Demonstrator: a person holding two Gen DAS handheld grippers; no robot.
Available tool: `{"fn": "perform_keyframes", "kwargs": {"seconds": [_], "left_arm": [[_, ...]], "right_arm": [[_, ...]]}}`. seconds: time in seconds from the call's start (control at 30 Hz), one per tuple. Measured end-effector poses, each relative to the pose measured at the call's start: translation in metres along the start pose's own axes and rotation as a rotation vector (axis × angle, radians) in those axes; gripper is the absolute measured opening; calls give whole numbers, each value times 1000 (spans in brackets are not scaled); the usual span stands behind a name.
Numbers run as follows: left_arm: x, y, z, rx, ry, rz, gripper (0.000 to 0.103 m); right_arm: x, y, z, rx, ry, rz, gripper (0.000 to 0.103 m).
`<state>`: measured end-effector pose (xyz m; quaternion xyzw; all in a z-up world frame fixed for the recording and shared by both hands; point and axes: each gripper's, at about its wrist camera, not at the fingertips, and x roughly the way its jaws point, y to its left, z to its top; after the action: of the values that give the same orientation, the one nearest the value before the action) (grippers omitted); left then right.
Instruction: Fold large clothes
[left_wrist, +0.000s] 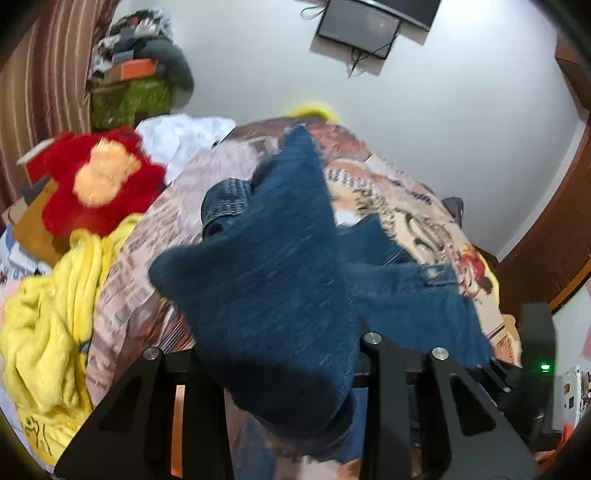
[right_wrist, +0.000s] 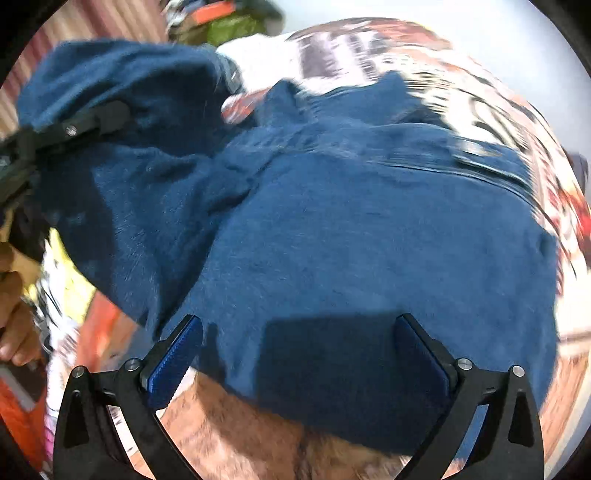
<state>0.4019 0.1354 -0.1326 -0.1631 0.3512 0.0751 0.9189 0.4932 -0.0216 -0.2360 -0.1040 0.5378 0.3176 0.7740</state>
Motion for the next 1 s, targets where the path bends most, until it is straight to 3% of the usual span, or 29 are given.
{"fn": "perform_keyframes", "kwargs": {"seconds": [0.17, 0.27, 0.43, 0.53, 0.67, 0.8, 1.0], "left_arm": [[-7, -60, 11, 75, -69, -33, 33], [-4, -112, 11, 180, -90, -80, 33], [18, -190, -6, 320, -46, -163, 31], [33, -231, -35, 451, -16, -163, 31], [48, -252, -77, 595, 49, -150, 31], [53, -249, -110, 665, 139, -197, 31], [42, -237, -128, 722, 147, -209, 32]], "right_arm": [[-60, -60, -22, 164, -100, -1, 103], [-95, -99, -41, 271, -149, -20, 103], [-146, -160, -71, 441, -207, -32, 103], [-163, -189, -87, 508, -227, -41, 103], [-179, -208, -108, 554, -236, -66, 103], [-185, -213, -129, 564, -235, -72, 103], [-167, -207, -143, 574, -203, -32, 103]]}}
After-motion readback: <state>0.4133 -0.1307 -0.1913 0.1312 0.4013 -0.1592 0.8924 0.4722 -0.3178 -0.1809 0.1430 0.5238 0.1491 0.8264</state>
